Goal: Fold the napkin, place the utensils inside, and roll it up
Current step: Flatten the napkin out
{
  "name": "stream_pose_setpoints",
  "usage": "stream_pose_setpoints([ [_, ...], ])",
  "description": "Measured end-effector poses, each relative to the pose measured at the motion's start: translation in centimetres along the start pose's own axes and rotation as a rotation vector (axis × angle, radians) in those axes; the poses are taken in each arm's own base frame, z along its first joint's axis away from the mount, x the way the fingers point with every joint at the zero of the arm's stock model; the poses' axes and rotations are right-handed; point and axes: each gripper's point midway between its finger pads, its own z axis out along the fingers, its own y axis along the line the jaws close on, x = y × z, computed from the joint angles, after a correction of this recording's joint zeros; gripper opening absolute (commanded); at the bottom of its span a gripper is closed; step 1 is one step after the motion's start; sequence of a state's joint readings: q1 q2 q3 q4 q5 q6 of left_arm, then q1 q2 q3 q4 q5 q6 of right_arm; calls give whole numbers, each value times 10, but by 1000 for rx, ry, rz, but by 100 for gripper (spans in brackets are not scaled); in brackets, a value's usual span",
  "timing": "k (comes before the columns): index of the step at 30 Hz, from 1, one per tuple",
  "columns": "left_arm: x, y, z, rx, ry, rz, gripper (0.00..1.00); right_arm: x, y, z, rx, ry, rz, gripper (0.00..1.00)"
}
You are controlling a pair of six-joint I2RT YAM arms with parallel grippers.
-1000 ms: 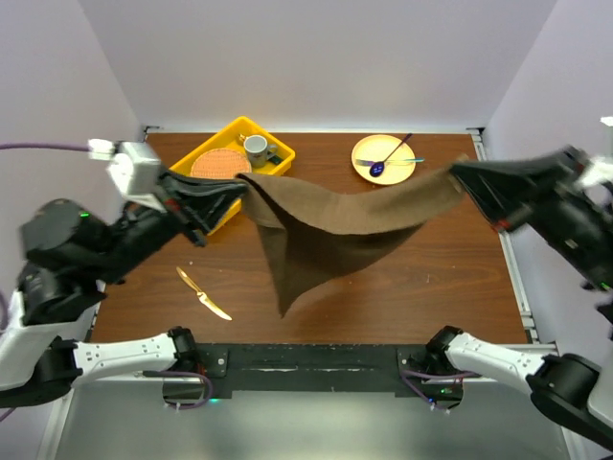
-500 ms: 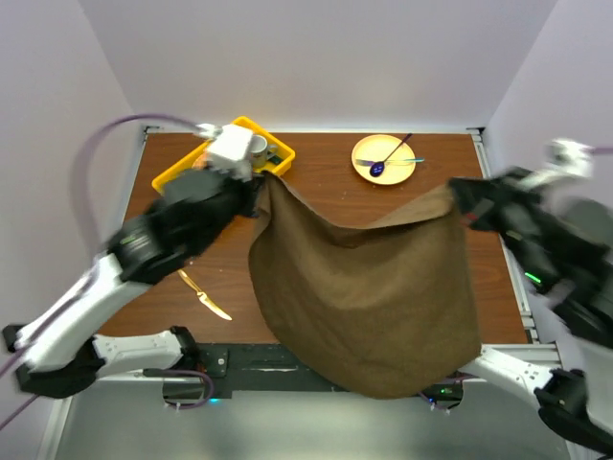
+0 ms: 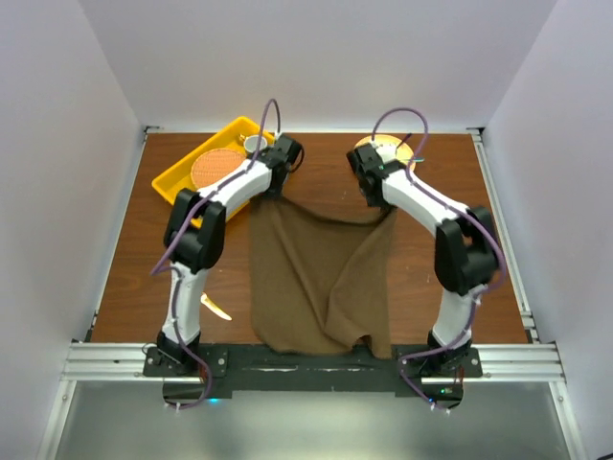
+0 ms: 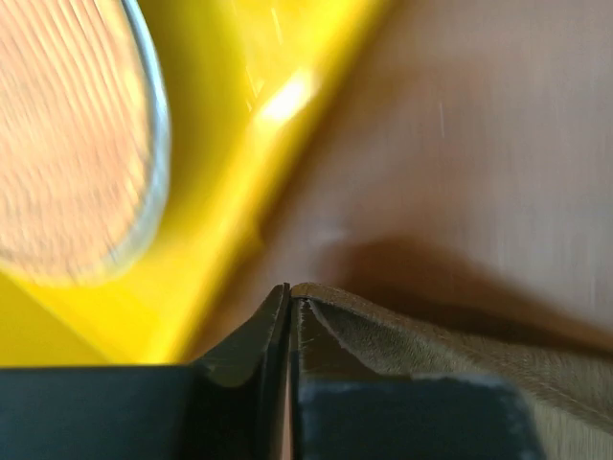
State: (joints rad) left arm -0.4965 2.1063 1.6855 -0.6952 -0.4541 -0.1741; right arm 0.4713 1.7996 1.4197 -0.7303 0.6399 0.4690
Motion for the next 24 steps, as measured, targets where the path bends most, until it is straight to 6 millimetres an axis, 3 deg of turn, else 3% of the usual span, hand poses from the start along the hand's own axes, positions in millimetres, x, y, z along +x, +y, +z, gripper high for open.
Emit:
stream_pose_setpoints([
  [1,-15,2,7,-22,-16,-8,41,-6,3,12,21,7,-2,71],
  [2,-30,5,9,-43,-49,-18,45,-15,5,23,47,-1,-10,73],
  [5,-53,10,-12,-51,-113,-27,78,-28,-5,41,98,-7,-34,80],
  [7,-70,13,-42,-13,-179,-56,82,-34,-15,41,118,-14,-45,80],
  [9,-81,15,-79,61,-261,-106,78,-42,-20,37,113,-20,-41,80],
  [11,-75,17,-120,165,-337,-160,74,-43,-15,30,39,-12,-20,79],
  [13,-59,14,-156,288,-408,-206,61,-30,-11,17,-49,-9,4,76],
  [15,-33,7,-175,387,-443,-242,52,-11,-12,-5,-134,-1,35,73],
  [16,-16,0,-180,435,-440,-253,51,-1,-14,-17,-175,2,51,66],
  [20,62,-47,-164,539,-327,-204,34,24,-8,-47,-324,6,139,52],
  [24,126,-81,-146,564,-201,-130,27,56,6,-40,-381,78,198,35],
])
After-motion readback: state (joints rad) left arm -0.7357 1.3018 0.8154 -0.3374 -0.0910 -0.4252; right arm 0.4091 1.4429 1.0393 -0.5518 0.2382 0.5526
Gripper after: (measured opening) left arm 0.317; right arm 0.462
